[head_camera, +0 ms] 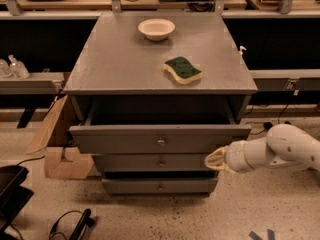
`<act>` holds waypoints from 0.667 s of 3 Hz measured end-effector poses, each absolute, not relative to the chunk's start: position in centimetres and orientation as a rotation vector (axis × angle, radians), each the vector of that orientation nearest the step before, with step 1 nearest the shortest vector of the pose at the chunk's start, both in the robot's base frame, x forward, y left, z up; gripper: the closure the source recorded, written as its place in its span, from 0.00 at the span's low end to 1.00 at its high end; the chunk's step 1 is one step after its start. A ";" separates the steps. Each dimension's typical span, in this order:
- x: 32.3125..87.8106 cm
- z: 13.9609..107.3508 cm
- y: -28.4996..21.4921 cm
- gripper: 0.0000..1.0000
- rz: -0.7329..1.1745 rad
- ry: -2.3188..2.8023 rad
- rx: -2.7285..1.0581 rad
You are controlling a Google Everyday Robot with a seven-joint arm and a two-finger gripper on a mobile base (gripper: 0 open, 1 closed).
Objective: Close top drawer
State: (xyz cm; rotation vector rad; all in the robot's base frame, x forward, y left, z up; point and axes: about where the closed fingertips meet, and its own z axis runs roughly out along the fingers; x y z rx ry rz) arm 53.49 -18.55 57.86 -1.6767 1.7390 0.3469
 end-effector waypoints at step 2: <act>59.0 58.5 -19.7 1.00 0.337 1.702 -1.690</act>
Offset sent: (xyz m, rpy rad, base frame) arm 0.1924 -0.0529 0.0410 -0.0065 -0.1190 0.0365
